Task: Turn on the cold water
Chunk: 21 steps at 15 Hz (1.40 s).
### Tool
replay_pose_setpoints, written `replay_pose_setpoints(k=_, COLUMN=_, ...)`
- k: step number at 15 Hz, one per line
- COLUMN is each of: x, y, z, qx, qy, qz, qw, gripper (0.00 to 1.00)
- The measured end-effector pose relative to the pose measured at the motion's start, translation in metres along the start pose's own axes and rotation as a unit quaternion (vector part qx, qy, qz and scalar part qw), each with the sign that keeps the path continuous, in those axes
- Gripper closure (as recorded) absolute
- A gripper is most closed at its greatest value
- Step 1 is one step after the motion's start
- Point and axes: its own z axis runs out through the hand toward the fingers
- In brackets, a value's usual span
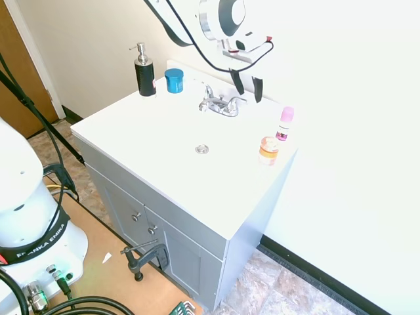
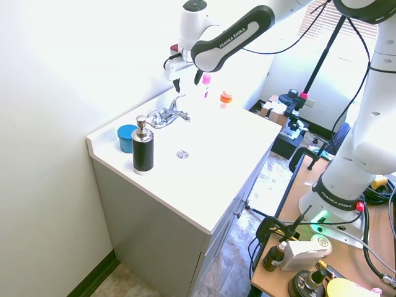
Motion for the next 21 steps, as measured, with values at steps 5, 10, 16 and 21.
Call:
replay_pose_setpoints(k=5, x=0.004, y=0.005, z=0.019, qx=-0.016, qy=0.002, qz=0.002, qw=0.9999, gripper=0.00)
replay_pose_setpoints(k=10, x=0.005, y=0.013, z=0.026, qx=-0.024, qy=-0.010, qz=-0.002, qw=0.9997, gripper=0.00)
replay_pose_setpoints(k=16, x=-0.003, y=0.032, z=0.017, qx=-0.022, qy=-0.037, qz=-0.007, qw=0.9990, gripper=0.00)
replay_pose_setpoints(k=21, x=-0.024, y=0.047, z=0.001, qx=-0.016, qy=-0.059, qz=-0.005, qw=0.9981, gripper=0.00)
